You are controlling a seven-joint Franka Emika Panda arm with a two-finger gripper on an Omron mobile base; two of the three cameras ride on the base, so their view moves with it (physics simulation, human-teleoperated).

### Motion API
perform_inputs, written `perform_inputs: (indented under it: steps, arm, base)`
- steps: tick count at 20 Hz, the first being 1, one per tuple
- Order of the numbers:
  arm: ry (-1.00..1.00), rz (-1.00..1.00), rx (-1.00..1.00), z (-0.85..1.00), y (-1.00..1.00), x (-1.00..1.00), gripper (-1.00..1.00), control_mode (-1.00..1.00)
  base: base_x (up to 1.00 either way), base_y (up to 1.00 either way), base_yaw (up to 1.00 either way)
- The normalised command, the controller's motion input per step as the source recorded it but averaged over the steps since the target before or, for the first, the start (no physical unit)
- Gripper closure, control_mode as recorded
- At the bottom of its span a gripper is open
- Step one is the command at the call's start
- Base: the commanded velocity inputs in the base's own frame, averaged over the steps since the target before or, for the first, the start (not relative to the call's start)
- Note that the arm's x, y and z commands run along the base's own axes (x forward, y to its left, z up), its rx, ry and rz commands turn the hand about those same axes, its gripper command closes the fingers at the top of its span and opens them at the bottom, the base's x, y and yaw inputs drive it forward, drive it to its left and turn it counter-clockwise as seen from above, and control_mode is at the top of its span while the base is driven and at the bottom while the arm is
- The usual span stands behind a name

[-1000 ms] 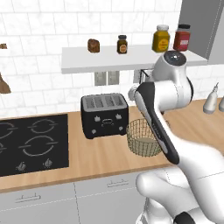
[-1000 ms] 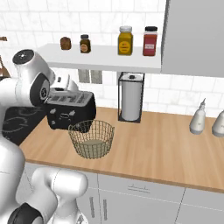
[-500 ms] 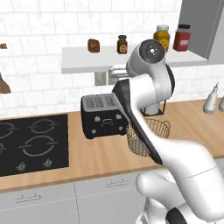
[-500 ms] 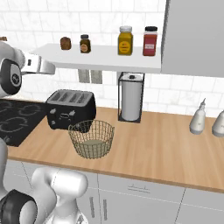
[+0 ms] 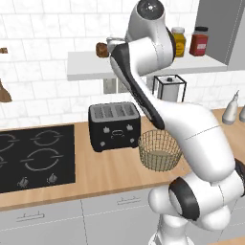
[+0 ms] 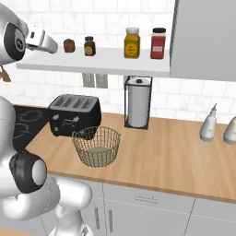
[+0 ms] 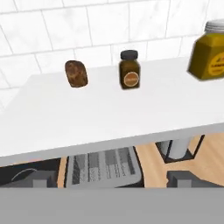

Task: Open the cabinet, pick up the bread from the cabinet and place it in the basket. Then move the basket to the dining counter.

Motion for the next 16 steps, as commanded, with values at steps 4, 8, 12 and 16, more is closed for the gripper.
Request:
perform_inputs:
  steps: [4, 8, 12, 16]
  arm:
    - [0.01, 0.00, 0.02, -0.33, 0.00, 1.00, -1.00, -1.00]
    - [0.00, 0.04, 0.00, -0.42, 0.00, 0.77, -1.00, -1.00]
    - [0.00, 0.09, 0.01, -0.27, 0.00, 0.75, -1.00, -1.00]
    - [0.04, 0.14, 0.07, 0.00, 0.01, 0.70, -1.00, -1.00]
  base:
    - [0.00, 0.00, 0.00]
    - [0.00, 0.00, 0.00]
    - [0.00, 0.00, 0.00]
    - [0.00, 0.00, 0.00]
